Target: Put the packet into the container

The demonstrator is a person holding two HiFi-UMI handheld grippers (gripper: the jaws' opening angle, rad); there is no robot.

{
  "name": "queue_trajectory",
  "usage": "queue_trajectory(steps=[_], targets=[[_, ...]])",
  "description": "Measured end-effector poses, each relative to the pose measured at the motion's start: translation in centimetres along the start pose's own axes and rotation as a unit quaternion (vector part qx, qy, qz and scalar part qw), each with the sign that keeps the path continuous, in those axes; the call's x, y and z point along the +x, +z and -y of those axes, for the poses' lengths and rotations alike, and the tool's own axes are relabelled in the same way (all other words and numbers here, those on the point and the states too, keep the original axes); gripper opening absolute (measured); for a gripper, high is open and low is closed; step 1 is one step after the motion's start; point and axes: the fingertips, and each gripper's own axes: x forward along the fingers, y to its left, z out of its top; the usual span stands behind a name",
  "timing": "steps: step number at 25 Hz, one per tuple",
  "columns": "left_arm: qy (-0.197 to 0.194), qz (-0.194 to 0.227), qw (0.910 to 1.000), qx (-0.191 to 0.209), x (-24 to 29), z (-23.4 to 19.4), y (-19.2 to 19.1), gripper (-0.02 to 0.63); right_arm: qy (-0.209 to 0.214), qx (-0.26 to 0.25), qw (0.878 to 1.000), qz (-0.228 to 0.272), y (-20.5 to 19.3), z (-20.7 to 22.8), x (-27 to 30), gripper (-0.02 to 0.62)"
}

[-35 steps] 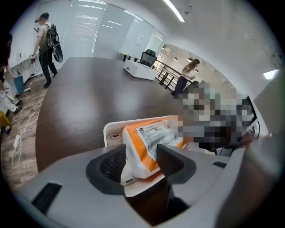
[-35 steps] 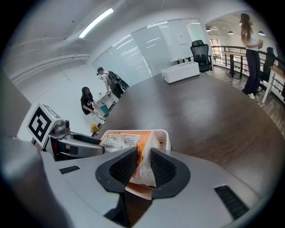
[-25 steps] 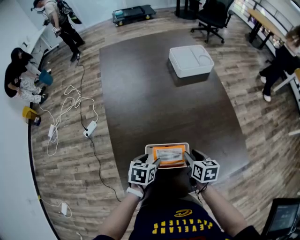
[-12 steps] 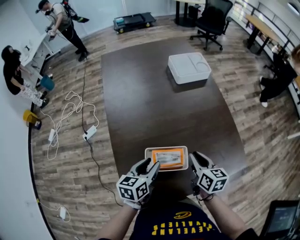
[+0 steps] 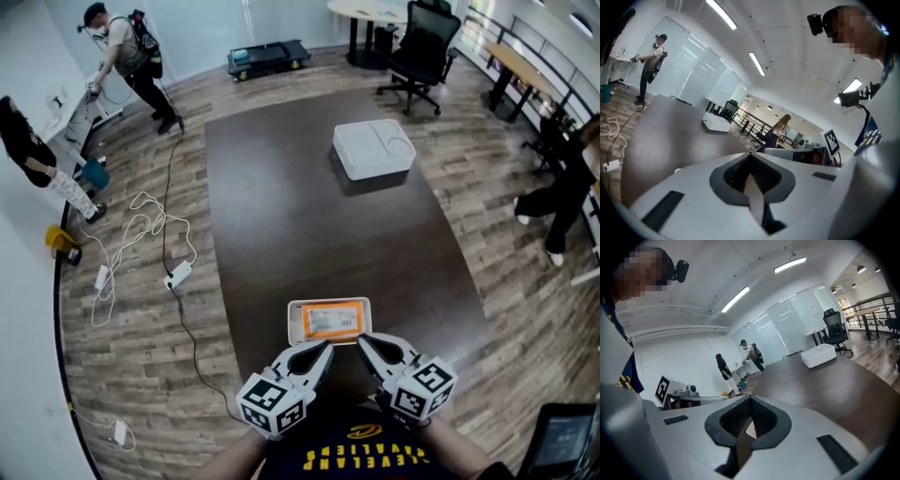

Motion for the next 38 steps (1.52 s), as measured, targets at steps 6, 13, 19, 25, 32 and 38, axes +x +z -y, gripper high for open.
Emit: queue_trajectory(steps=[6, 13, 19, 25, 32, 38], targets=[[-0.03, 0.028, 0.9991, 0.01, -0.7, 3.2, 2.8, 0.0, 0.02, -0.003, 0.999, 0.04, 3.7, -2.2, -1.3, 0.009], [-0.02, 0.044, 0.9987, 0.015, -0.7, 3.8, 3.7, 0.0, 0.012, -0.014, 0.996, 0.092, 5.7, -3.2, -2.3, 0.009], [-0.022, 0.045, 0.9985, 0.024, -0.9, 4.2, 3.6, 0.0, -0.015, -0.033, 0.992, 0.118, 6.2, -2.6, -3.3, 0.009], [-0.023, 0.039, 0.9987, 0.024, -0.7, 4.2, 3.4, 0.0, -0.021, -0.041, 0.991, 0.122, 6.3, -2.6, -3.5, 0.009], [-0.021, 0.036, 0.9988, 0.024, -0.5, 4.0, 3.4, 0.0, -0.021, -0.046, 0.991, 0.12, 6.4, -2.5, -3.3, 0.009], [-0.016, 0.037, 0.9988, 0.027, -0.7, 4.1, 3.3, 0.0, -0.014, -0.045, 0.992, 0.118, 6.1, -2.7, -3.3, 0.009]])
